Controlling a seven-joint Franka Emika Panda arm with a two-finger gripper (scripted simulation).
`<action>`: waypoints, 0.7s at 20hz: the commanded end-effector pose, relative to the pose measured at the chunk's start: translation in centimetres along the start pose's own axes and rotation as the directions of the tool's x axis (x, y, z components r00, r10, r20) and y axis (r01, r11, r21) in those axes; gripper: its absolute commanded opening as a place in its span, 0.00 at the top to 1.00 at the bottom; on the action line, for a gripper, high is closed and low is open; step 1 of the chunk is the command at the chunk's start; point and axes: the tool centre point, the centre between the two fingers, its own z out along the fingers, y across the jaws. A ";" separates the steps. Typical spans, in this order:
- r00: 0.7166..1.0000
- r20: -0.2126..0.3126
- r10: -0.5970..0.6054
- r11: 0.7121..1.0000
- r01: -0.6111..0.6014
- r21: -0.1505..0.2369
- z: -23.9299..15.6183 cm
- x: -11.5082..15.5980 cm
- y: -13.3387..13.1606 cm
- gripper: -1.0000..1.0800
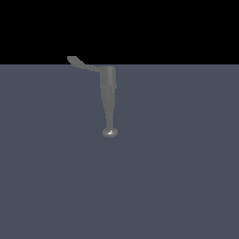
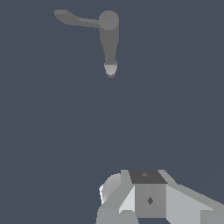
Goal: Turn on the faucet by rotating a designated handle.
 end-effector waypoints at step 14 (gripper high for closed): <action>0.999 -0.046 0.021 0.999 -0.020 0.040 -1.1 0.6 0.0 1.00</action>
